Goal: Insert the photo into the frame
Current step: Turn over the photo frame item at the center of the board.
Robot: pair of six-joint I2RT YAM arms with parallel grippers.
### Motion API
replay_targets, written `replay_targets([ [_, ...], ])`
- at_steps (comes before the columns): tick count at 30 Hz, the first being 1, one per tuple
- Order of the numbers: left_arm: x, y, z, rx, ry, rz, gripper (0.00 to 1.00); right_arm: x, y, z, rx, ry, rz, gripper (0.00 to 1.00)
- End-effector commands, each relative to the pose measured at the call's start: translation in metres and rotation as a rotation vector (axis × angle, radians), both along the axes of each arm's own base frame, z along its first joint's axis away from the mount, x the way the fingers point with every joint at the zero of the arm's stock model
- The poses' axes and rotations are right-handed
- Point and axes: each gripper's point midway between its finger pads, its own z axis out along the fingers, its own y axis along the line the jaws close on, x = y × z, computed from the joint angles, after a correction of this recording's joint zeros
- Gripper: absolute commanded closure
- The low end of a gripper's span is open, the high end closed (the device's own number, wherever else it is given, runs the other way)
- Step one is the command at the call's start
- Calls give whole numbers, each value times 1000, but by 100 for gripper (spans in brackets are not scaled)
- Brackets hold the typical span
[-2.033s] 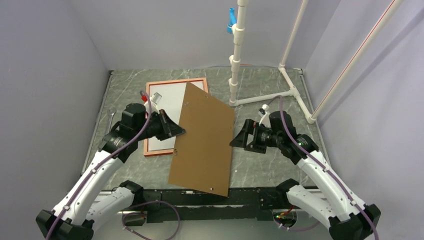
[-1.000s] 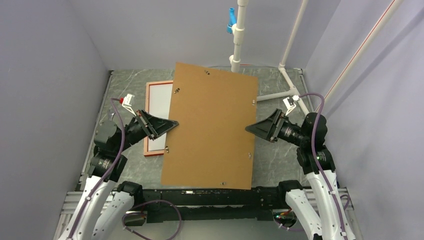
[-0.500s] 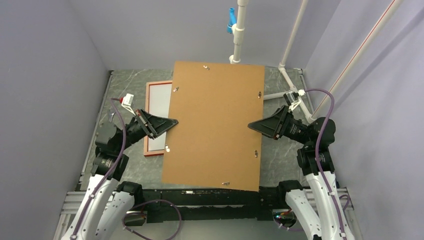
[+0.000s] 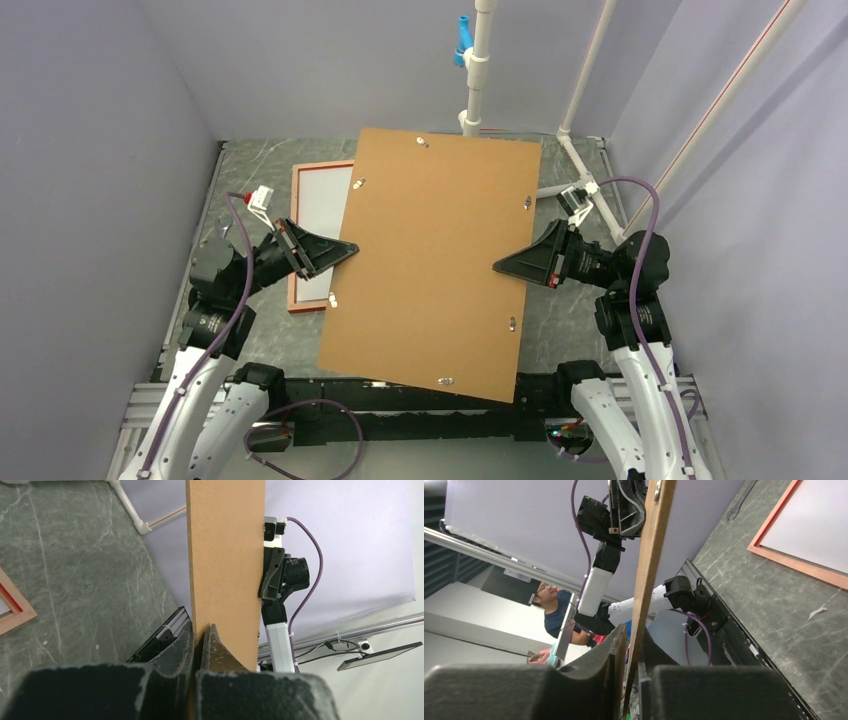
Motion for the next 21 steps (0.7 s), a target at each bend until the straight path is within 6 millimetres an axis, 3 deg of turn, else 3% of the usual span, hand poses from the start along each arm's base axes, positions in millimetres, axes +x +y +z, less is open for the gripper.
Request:
replay_targets([
  [1,5,1,-25,104,-3,8,100,-25,1,31,-2,-165,66,92],
  [3,6,2,-27,114,3,18,89,-24,1,31,-5,-163,64,100],
  [7,6,5,-30,148,8,34,37,-21,1,27,-16,-147,47,100],
  [9,5,5,-33,169,11,32,25,-18,1,25,-22,-133,35,100],
  [15,10,23,-51,349,13,123,8,2,-3,15,-122,-84,-64,100],
  [21,11,54,-83,575,88,228,6,22,-19,2,-291,-29,-230,100],
])
